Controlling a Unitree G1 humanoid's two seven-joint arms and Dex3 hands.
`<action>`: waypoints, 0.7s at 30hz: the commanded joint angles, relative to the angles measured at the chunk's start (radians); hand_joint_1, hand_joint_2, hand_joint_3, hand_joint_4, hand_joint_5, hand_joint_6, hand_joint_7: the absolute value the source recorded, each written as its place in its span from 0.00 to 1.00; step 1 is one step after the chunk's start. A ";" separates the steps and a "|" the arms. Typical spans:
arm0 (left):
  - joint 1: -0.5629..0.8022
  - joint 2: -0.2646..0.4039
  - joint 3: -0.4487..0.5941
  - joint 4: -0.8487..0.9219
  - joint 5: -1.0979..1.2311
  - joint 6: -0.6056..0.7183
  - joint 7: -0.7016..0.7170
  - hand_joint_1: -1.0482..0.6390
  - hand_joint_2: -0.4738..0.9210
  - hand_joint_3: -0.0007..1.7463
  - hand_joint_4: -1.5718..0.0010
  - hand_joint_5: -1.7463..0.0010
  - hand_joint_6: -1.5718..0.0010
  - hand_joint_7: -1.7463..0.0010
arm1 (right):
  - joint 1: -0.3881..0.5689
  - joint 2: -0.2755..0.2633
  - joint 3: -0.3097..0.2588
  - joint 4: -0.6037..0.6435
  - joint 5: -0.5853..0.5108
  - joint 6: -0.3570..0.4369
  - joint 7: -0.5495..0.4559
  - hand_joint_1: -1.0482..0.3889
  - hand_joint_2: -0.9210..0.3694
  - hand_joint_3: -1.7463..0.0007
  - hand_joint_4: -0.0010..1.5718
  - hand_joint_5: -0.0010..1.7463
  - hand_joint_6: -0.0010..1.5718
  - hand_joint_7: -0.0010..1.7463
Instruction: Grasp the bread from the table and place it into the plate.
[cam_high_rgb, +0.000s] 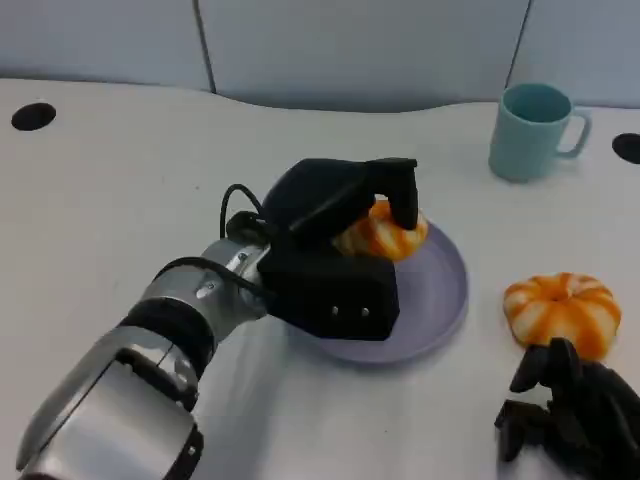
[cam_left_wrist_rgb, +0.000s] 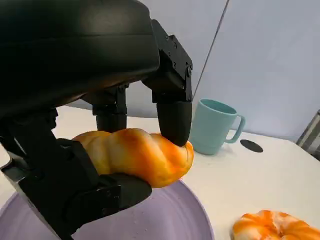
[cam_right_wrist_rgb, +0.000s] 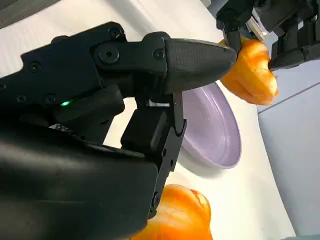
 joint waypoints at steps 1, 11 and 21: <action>-0.030 0.004 -0.047 0.012 0.052 0.019 0.014 0.48 0.69 0.79 0.37 0.00 0.50 0.02 | 0.022 -0.006 0.004 0.023 -0.008 0.018 -0.001 0.41 0.00 0.74 0.81 0.69 0.75 0.61; -0.031 0.006 -0.079 0.014 0.084 0.031 0.040 0.47 0.70 0.73 0.39 0.00 0.52 0.03 | 0.027 -0.006 0.014 0.025 -0.029 -0.018 -0.003 0.41 0.00 0.73 0.82 0.69 0.76 0.61; -0.043 0.018 -0.096 0.020 0.072 0.062 -0.187 0.28 0.99 0.21 0.96 0.51 0.95 0.70 | 0.031 -0.007 0.007 -0.002 -0.011 0.041 -0.025 0.40 0.00 0.75 0.82 0.69 0.76 0.61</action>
